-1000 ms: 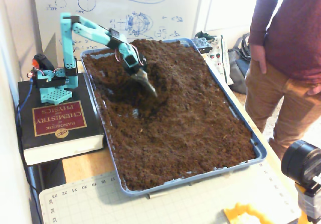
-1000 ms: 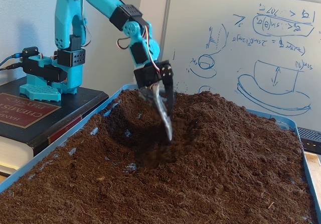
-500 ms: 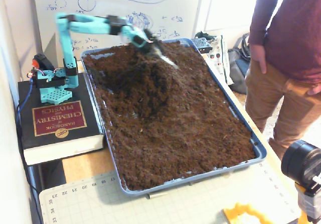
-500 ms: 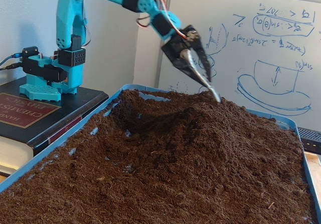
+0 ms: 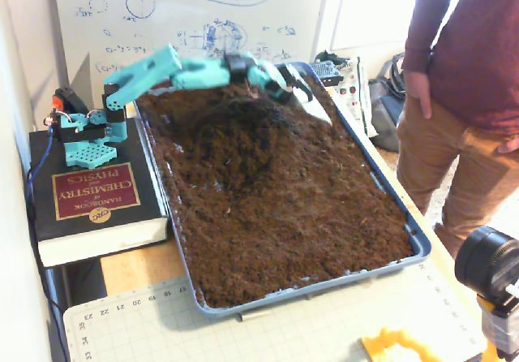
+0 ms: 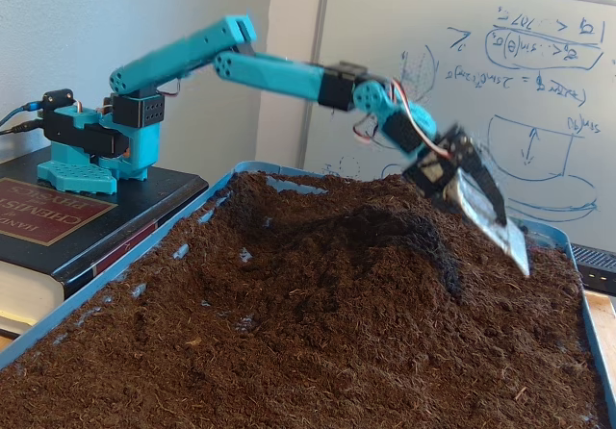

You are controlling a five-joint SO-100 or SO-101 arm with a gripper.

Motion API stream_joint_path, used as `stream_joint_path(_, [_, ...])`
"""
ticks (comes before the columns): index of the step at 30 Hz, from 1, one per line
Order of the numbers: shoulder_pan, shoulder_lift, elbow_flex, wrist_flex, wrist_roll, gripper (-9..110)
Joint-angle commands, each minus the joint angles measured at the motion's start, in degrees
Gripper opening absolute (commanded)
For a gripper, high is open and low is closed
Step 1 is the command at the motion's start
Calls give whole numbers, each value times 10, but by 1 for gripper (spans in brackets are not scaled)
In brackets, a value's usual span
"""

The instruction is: Build a berm.

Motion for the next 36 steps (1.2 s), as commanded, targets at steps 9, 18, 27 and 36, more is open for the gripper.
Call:
stream_joint_path(9, [33, -140, -171, -16, 0, 1])
stream_joint_path(18, [26, -196, -125, -7, -7, 1])
stream_joint_path(27, [9, -98, 96, -7, -3, 0])
stream_joint_path(36, [-4, 33, 316, -7, -5, 0])
